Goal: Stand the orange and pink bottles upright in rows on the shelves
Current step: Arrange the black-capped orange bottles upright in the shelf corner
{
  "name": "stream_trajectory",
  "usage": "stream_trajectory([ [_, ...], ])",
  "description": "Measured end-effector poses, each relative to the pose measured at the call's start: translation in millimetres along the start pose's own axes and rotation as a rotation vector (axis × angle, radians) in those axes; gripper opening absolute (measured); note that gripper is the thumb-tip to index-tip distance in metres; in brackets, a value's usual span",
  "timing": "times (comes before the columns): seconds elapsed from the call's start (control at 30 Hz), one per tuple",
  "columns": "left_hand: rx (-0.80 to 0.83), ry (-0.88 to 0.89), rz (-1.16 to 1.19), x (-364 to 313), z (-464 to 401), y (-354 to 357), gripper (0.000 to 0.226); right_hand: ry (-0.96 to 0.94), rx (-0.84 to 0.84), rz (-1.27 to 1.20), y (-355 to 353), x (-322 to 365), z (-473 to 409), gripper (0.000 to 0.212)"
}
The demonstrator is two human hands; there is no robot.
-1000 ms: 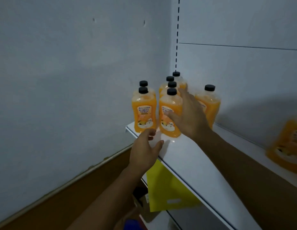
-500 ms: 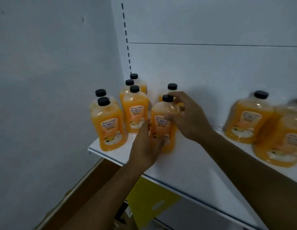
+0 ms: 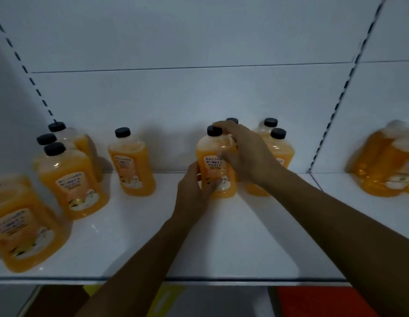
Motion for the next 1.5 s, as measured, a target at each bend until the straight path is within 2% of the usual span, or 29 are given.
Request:
stream_trajectory([
  [0.17, 0.003, -0.05, 0.015, 10.7, -5.6, 28.3, 0.053, 0.006, 0.045, 0.172, -5.5, -18.4, 5.1, 0.054],
  [0.4, 0.0, -0.036, -0.051, 15.4, -10.3, 35.2, 0.054, -0.035, -0.005, 0.196, -0.4, -25.0, 7.0, 0.062],
  [0.47, 0.017, -0.037, -0.101, 15.5, -9.2, 34.9, 0.059, -0.085, -0.084, 0.224, -2.6, -19.1, 9.8, 0.061],
  [0.57, -0.028, -0.032, -0.228, 17.6, -4.8, 20.3, 0.076, -0.262, -0.267, 0.291, -2.8, 5.8, 9.8, 0.059],
  [0.6, -0.058, -0.029, -0.265, 19.6, -2.7, 11.2, 0.072, -0.307, -0.287, 0.286, 1.6, 15.6, 7.6, 0.058],
  [0.73, -0.207, -0.02, -0.331, 21.9, 12.6, -41.7, 0.039, -0.358, -0.17, 0.174, 39.1, 51.2, -10.1, 0.055],
  [0.87, -0.354, -0.072, -0.354, 26.2, 31.0, -102.1, 0.031, -0.238, 0.013, -0.078, 84.8, 82.9, -36.7, 0.067],
  [0.97, -0.371, -0.095, -0.33, 29.8, 46.2, -132.6, 0.028, -0.112, 0.126, -0.228, 119.3, 101.2, -58.4, 0.081],
  [1.07, -0.358, -0.123, -0.301, 35.2, 62.7, -148.4, 0.033, -0.087, 0.177, -0.285, 146.3, 112.1, -70.0, 0.078],
  [1.2, -0.357, -0.155, -0.298, 47.9, 69.6, -162.2, 0.05, -0.078, 0.133, -0.337, 152.6, 109.7, -77.3, 0.062],
  [1.3, -0.343, -0.195, -0.325, 53.2, 59.6, -163.9, 0.068, -0.08, 0.175, -0.324, 145.8, 103.6, -79.8, 0.063],
  [1.4, -0.318, -0.213, -0.227, 55.2, 40.3, -156.8, 0.082, -0.087, 0.25, -0.329, 133.0, 94.7, -75.9, 0.066],
  [1.43, -0.292, -0.201, -0.197, 56.2, 32.4, -152.0, 0.078, -0.093, 0.27, -0.327, 128.2, 91.5, -73.5, 0.066],
  [1.5, -0.215, -0.172, -0.17, 58.7, 15.3, -137.9, 0.055, -0.104, 0.3, -0.309, 119.2, 84.5, -68.7, 0.065],
])
Point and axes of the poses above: each hand's wrist, its own z-axis away from the middle knuckle, its own y-axis out of the palm, x = y × z, the point moved 6 cm from there along -z, towards the middle knuckle, and after that the axes turned 3 degrees about z, right-handed, at the moved point
